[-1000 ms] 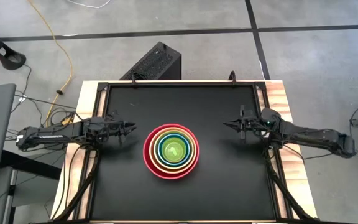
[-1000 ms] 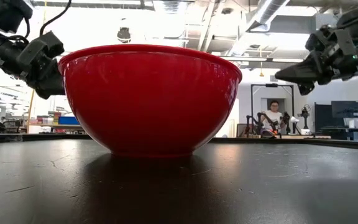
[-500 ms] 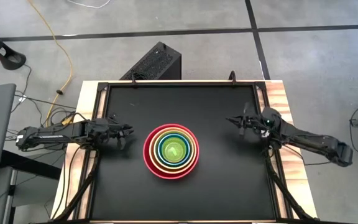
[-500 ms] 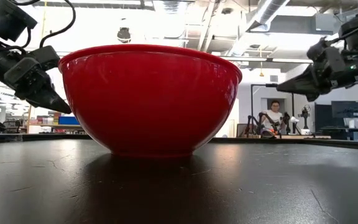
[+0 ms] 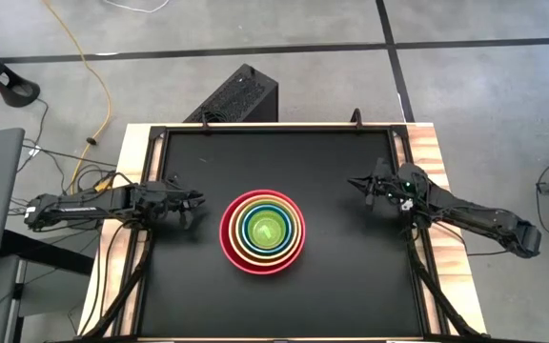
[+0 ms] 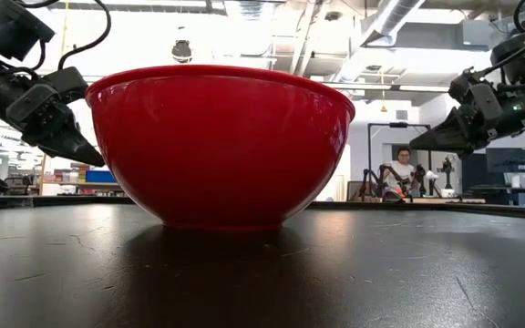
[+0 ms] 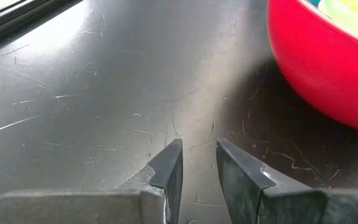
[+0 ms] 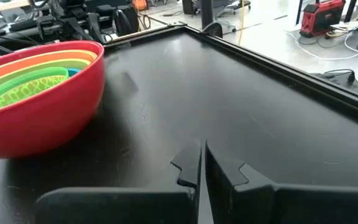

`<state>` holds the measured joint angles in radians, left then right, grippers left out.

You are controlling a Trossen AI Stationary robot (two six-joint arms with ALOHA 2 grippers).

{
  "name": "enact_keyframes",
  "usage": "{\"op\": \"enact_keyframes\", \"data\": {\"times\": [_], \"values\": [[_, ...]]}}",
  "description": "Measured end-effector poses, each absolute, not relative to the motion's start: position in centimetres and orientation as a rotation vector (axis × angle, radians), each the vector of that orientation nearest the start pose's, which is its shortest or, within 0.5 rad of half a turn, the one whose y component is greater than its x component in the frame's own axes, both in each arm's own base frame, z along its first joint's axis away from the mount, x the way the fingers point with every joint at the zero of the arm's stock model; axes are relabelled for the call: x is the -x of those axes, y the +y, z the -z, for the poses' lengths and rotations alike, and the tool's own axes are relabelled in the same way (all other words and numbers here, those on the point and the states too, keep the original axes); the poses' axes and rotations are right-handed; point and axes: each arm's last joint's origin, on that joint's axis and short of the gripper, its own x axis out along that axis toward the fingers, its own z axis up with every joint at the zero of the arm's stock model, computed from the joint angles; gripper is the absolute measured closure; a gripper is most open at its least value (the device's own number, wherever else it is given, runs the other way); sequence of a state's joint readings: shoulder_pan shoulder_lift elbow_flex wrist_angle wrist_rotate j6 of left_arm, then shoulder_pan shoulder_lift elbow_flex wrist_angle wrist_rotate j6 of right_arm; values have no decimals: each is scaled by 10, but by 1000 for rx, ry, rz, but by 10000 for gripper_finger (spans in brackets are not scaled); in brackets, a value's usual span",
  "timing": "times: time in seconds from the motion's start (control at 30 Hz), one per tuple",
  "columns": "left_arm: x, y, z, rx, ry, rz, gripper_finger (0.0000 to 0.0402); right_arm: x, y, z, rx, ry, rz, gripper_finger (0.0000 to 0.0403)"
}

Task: Nest bowls inside each other
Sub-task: Return to Home Position

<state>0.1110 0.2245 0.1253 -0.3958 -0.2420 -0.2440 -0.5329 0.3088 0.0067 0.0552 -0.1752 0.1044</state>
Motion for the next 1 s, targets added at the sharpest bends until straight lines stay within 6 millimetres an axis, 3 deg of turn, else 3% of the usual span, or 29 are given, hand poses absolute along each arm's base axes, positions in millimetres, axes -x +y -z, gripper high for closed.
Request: {"op": "enact_keyframes", "data": {"times": [1.0], "values": [[-95, 18, -152, 204, 452, -404, 315, -100, -53, -143, -194, 227, 369, 363]]}}
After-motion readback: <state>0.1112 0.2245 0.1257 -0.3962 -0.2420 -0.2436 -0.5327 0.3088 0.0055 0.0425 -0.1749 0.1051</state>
